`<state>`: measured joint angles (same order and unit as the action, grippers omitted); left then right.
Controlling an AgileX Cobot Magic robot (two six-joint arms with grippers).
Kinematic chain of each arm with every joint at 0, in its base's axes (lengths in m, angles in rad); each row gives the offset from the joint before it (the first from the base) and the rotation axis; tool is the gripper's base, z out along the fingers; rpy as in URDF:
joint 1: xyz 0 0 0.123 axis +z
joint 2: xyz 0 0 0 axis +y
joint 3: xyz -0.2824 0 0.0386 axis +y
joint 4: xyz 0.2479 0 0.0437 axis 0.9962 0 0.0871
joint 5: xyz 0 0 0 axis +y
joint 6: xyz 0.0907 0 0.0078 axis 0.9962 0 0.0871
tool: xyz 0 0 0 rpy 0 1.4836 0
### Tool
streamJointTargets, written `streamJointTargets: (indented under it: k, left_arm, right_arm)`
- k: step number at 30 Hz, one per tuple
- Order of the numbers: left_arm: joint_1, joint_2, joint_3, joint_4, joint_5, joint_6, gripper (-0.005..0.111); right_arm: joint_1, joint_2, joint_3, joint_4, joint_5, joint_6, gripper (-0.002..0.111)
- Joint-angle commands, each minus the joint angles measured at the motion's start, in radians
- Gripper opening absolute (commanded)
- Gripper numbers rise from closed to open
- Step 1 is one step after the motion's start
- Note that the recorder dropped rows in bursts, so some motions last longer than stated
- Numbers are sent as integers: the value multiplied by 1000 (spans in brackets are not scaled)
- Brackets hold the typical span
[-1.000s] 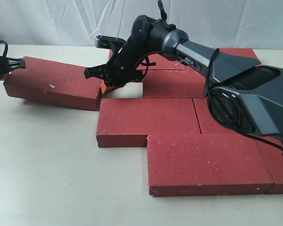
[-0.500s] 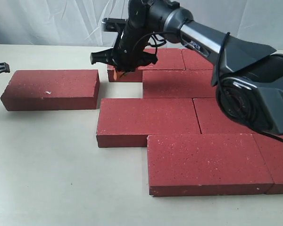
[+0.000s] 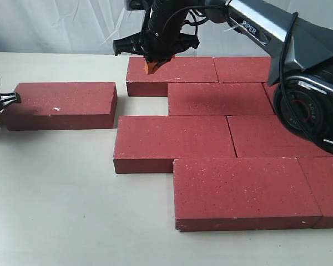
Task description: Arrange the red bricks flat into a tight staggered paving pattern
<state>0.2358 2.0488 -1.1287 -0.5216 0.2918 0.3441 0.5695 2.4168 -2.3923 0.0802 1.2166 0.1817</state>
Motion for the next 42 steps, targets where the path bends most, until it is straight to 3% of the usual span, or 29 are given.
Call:
streamJointTargets:
  k: [1,7,25,34,42]
  left_arm:
    - [0,10,-8,-28,2,20,0]
    - [0,10,-17,-117,-8,120,0]
    - [-10,10,-79,-143,-21,186,0]
    - [-55,10,-79,-391,48,461,0]
    - [-68,10,-79,-409,56,508,0]
  right_arm:
    - [-2,-4,-4,-11,4,0,-1]
    - [-2,2,-4,-11,4,0,-1]
    - [-2,2,-4,-11,4,-5,-1]
    - [-2,2,-4,-11,4,-5,-1]
    - [-2,2,-4,-11,4,-5,-1]
